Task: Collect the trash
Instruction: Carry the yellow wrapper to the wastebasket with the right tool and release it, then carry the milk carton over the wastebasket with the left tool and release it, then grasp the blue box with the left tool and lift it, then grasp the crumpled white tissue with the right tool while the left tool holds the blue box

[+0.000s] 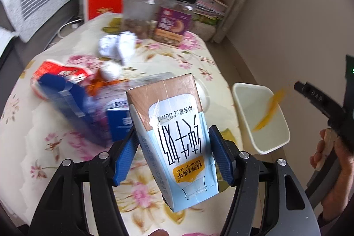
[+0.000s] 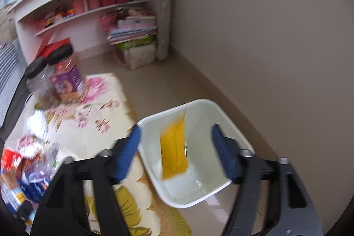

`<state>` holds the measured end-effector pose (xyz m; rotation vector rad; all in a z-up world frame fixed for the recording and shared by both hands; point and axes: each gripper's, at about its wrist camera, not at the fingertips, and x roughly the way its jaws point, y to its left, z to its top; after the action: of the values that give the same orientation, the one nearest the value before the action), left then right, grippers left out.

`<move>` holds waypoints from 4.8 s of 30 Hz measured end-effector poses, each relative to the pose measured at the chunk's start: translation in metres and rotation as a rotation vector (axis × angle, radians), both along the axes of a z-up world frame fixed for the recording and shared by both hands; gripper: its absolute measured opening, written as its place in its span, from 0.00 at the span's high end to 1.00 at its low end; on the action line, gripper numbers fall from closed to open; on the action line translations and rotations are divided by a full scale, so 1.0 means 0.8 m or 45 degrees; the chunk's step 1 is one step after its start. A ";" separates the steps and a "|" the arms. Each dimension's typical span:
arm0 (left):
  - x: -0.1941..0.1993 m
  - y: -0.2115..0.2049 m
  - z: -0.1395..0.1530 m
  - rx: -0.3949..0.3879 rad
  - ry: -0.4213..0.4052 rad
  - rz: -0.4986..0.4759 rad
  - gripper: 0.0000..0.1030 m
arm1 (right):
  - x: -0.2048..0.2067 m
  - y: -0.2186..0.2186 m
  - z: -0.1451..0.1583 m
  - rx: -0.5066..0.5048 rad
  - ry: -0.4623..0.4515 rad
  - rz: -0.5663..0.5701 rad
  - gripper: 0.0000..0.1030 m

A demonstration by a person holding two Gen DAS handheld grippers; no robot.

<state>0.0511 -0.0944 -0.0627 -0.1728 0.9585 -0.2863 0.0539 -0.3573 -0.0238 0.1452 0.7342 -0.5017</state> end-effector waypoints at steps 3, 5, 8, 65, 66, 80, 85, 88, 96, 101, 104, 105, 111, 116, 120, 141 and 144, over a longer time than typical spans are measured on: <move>0.012 -0.036 0.001 -0.013 0.005 -0.044 0.38 | -0.012 -0.021 0.016 0.013 -0.036 -0.049 0.26; 0.018 -0.065 0.002 -0.010 -0.002 -0.083 0.38 | -0.024 -0.041 0.028 0.041 -0.075 -0.101 0.21; 0.028 -0.113 0.005 -0.009 -0.007 -0.140 0.38 | -0.038 -0.063 0.041 0.077 -0.128 -0.152 0.18; 0.005 -0.124 0.007 0.227 -0.177 -0.096 0.16 | -0.054 0.011 0.075 -0.100 -0.203 -0.048 0.07; 0.003 -0.117 0.008 0.237 -0.182 -0.090 0.16 | -0.053 0.019 0.074 -0.109 -0.195 -0.028 0.07; -0.011 0.026 -0.021 0.352 -0.116 0.162 0.15 | -0.028 0.119 0.040 -0.082 -0.090 0.187 0.07; 0.009 0.077 -0.049 0.378 -0.093 0.229 0.15 | -0.014 0.144 0.020 -0.060 -0.031 0.239 0.07; 0.031 0.091 -0.067 0.396 -0.070 0.223 0.15 | -0.006 0.154 0.007 -0.064 0.012 0.258 0.07; 0.076 0.104 -0.093 0.337 -0.029 0.208 0.15 | 0.015 0.163 -0.027 0.027 0.133 0.303 0.07; 0.079 0.106 -0.089 0.300 -0.013 0.173 0.49 | 0.021 0.175 -0.046 0.057 0.219 0.379 0.07; 0.079 0.116 -0.091 0.269 0.039 0.176 0.56 | 0.021 0.182 -0.055 0.076 0.259 0.424 0.07; 0.078 0.119 -0.090 0.262 0.048 0.182 0.57 | 0.020 0.186 -0.059 0.085 0.275 0.438 0.07; 0.057 0.132 -0.058 0.269 0.057 0.190 0.61 | 0.015 0.212 -0.091 0.221 0.388 0.505 0.07; 0.018 0.141 0.005 0.304 -0.067 0.136 0.61 | 0.008 0.242 -0.143 0.542 0.518 0.469 0.10; -0.005 0.149 0.032 0.278 -0.131 0.123 0.61 | 0.009 0.253 -0.164 0.677 0.512 0.370 0.14; 0.000 0.192 0.009 0.163 -0.038 0.222 0.60 | 0.013 0.315 -0.162 0.651 0.459 0.566 0.69; -0.002 0.193 0.010 0.160 -0.047 0.226 0.60 | 0.007 0.316 -0.147 0.640 0.432 0.619 0.69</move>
<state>0.0492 0.0603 -0.0544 -0.1361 0.9149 -0.0653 0.0592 -0.1046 -0.1417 0.3444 1.1806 0.1375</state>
